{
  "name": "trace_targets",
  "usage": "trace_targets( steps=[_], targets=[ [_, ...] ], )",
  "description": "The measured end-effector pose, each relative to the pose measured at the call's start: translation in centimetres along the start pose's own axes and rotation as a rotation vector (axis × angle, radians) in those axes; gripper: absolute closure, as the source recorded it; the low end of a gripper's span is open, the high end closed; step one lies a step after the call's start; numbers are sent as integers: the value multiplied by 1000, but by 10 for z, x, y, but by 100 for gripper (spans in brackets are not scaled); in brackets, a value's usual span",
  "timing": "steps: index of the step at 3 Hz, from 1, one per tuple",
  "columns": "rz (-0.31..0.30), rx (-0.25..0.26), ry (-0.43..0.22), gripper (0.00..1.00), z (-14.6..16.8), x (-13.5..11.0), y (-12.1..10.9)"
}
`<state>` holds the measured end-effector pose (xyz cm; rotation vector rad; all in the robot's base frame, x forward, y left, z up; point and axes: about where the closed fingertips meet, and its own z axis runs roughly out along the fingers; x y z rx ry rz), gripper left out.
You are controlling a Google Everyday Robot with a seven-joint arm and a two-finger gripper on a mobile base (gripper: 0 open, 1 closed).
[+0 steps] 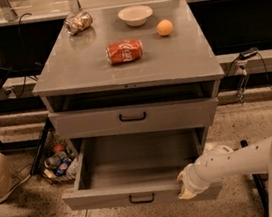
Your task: Open middle drawer
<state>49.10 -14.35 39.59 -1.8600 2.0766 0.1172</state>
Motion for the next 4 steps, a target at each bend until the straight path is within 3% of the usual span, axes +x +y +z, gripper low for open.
trace_targets(
  steps=[1,2,3,4],
  targets=[
    [28,10,-17,6,-12,11,12],
    [45,19,-24,0,-21,16,21],
    [58,8,-37,0,-20,22,28],
    [63,-18,-39,19,-13,24,35]
  ],
)
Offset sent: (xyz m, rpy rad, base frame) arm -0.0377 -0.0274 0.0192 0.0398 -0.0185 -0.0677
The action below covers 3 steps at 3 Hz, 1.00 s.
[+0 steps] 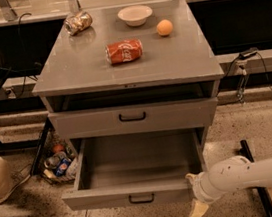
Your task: Open middle drawer
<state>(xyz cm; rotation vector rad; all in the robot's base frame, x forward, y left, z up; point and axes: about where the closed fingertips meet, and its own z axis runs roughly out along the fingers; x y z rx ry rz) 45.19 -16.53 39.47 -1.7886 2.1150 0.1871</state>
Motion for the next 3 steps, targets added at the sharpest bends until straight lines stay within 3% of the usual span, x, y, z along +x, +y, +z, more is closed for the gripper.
trace_targets(
  steps=[3],
  targets=[
    [3,-22,-6,89,0,-2,4]
  ],
)
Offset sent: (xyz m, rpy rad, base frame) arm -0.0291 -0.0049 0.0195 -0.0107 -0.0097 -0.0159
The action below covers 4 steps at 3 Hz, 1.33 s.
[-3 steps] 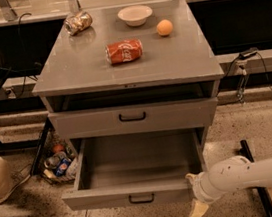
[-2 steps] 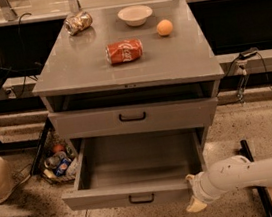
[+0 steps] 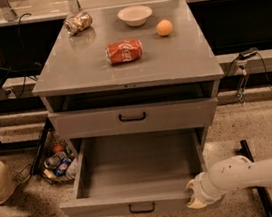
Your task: Open middle drawer
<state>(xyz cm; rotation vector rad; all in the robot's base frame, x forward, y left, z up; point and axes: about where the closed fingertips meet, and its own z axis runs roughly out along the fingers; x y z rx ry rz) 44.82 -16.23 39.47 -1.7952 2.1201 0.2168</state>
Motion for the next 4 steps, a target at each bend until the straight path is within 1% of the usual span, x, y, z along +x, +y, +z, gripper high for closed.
trace_targets(
  steps=[1,2,4],
  targets=[
    [30,35,-9,100,-19,7,16],
    [30,35,-9,81,-18,8,16],
    [29,31,-10,34,-16,7,18]
  ],
)
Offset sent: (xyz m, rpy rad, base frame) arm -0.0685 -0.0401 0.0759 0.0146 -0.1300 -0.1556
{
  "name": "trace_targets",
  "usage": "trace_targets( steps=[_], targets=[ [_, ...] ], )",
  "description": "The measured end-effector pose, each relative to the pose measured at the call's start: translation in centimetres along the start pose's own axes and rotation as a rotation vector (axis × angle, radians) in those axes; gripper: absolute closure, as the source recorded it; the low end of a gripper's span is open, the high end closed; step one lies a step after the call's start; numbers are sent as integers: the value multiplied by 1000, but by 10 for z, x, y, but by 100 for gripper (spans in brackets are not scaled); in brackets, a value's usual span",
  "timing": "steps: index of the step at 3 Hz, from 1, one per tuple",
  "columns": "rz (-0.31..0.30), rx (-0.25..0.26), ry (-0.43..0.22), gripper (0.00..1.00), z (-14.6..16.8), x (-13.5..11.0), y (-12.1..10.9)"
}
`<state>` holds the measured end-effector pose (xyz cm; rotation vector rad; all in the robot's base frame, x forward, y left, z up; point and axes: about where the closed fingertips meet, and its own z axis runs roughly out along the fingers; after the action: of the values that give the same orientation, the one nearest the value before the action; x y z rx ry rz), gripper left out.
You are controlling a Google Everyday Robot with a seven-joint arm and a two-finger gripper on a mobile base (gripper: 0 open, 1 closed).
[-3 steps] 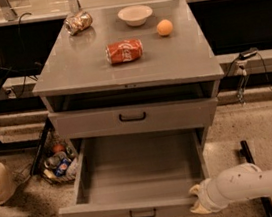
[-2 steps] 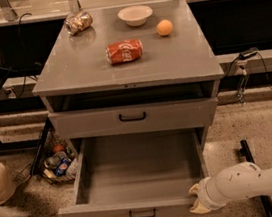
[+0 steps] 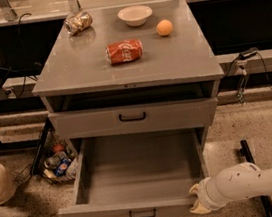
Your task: Open middle drawer
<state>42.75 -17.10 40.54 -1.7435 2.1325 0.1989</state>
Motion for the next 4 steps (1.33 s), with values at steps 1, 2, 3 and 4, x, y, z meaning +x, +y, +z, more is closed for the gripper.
trace_targets(
  steps=[1,2,3,4],
  targets=[
    [-2,0,-3,3,-1,-1,0],
    [-9,9,-14,0,-8,-2,-5],
    [-32,56,-17,0,-36,-2,-23],
    [-60,139,12,0,-85,-2,-43]
  ],
)
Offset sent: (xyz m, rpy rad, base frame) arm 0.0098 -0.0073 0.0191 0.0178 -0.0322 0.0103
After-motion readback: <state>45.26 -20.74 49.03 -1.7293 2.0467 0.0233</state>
